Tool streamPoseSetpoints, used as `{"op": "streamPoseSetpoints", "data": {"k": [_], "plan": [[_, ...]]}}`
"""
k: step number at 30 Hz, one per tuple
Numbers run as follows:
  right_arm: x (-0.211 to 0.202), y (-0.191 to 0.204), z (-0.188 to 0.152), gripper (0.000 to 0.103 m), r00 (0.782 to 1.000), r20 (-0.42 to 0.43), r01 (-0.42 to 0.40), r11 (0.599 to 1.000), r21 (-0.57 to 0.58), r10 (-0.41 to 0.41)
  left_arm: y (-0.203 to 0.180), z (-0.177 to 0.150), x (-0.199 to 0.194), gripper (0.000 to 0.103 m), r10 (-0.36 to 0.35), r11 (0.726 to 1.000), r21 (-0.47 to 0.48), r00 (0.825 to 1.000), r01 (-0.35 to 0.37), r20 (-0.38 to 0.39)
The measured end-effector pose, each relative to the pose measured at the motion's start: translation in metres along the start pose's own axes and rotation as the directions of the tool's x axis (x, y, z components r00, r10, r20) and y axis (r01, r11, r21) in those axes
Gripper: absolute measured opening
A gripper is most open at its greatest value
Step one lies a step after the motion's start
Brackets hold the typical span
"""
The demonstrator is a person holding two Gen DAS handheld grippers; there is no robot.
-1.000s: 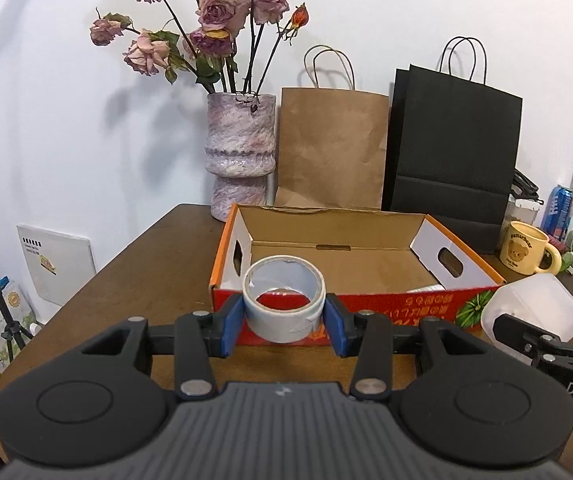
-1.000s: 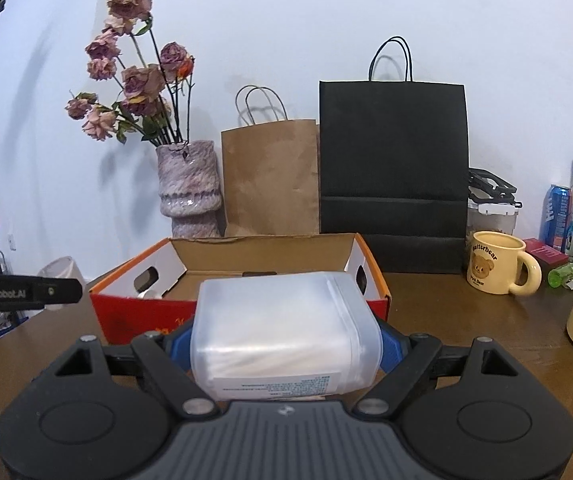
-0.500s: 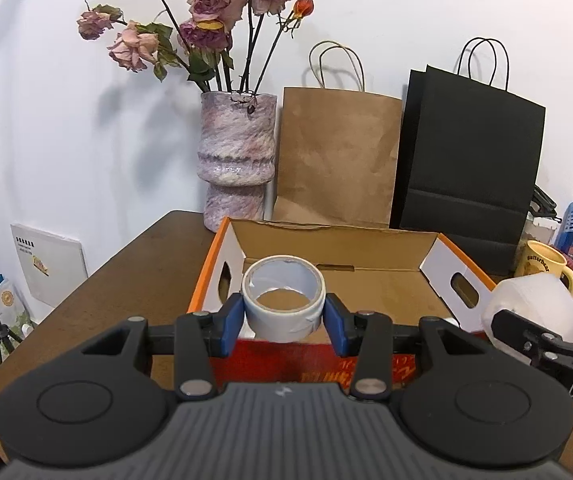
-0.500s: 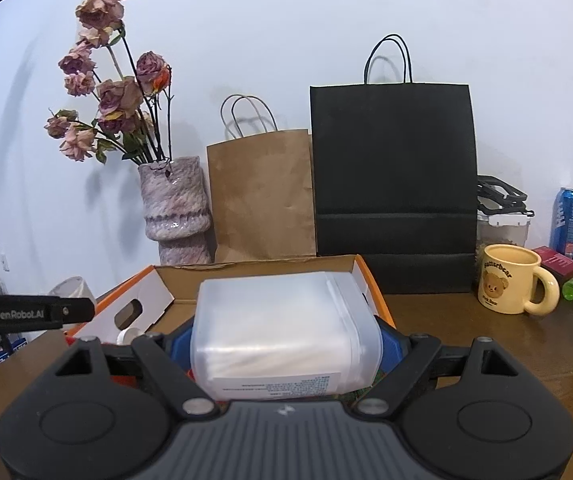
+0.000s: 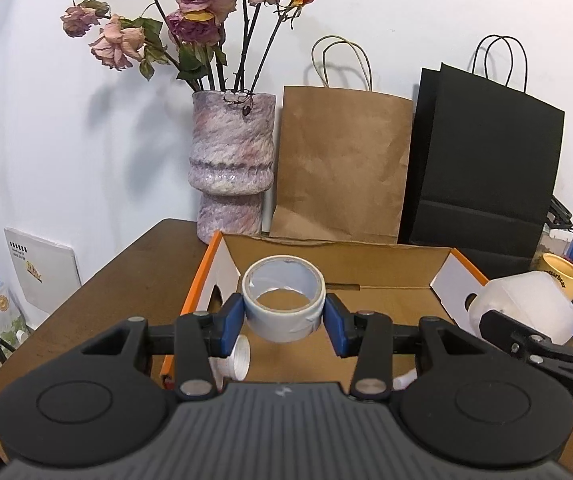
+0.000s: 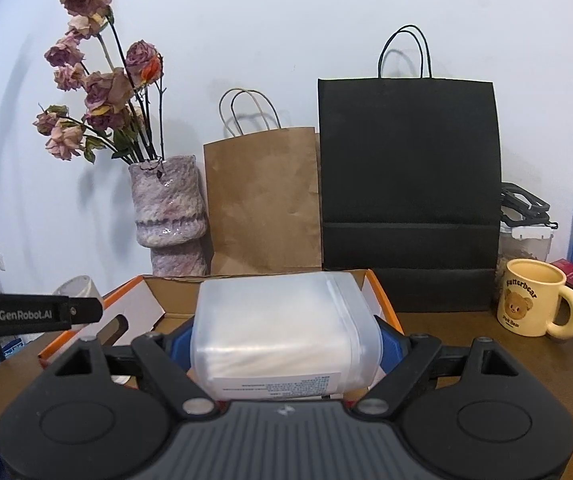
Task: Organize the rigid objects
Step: 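Carry the tape roll and frosted box toward the red box with both tools, then lower the tape roll and frosted box into the red box and open both tools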
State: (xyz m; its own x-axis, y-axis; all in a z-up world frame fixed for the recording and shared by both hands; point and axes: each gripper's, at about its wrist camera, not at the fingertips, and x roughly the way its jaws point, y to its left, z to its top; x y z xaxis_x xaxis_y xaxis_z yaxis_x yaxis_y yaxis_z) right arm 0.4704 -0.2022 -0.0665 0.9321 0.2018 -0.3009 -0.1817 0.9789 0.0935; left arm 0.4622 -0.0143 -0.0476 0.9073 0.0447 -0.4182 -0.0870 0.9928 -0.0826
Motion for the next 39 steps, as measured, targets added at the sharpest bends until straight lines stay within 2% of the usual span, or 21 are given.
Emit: {"op": "streamPoseSetpoints", "data": {"k": [18,27,28,30,31,32,34,39], "plan": [[0.050,0.006,0.010,0.084,0.999,-0.043,-0.007,0.997,-0.072,0.004,0.002,0.010,0.046,0.044,0.047,0.998,0.029,0.998,-0.047,-0.030],[0.065,0.003,0.009,0.084,0.998,-0.065,-0.002,0.997,-0.079,-0.003,-0.002,0.009,0.056,0.045,0.059,0.997,0.057,0.998,-0.057,-0.028],[0.065,0.003,0.009,0.084,0.998,-0.069,0.000,0.997,-0.079,-0.006,-0.002,0.009,0.055,0.048,0.062,0.997,0.058,0.998,-0.060,-0.026],[0.066,0.002,0.008,0.085,0.997,-0.077,0.010,0.997,-0.080,-0.016,-0.002,0.009,0.054,0.067,0.065,0.996,0.057,0.998,-0.064,-0.016],[0.066,0.002,0.009,0.093,0.997,-0.079,0.019,0.996,-0.084,-0.026,-0.003,0.008,0.053,0.086,0.072,0.996,0.056,0.997,-0.071,-0.007],[0.066,0.003,0.009,0.101,0.996,-0.081,0.028,0.996,-0.087,-0.035,-0.003,0.008,0.051,0.100,0.082,0.995,0.053,0.997,-0.082,0.008],[0.063,0.003,0.009,0.103,0.997,-0.061,0.035,0.996,-0.085,-0.040,-0.002,0.009,0.047,0.103,0.091,0.995,0.045,0.995,-0.093,0.039],[0.062,0.002,0.010,0.103,0.997,-0.062,0.036,0.996,-0.086,-0.042,0.000,0.012,0.046,0.103,0.081,0.996,0.026,0.996,-0.082,0.034]]}}
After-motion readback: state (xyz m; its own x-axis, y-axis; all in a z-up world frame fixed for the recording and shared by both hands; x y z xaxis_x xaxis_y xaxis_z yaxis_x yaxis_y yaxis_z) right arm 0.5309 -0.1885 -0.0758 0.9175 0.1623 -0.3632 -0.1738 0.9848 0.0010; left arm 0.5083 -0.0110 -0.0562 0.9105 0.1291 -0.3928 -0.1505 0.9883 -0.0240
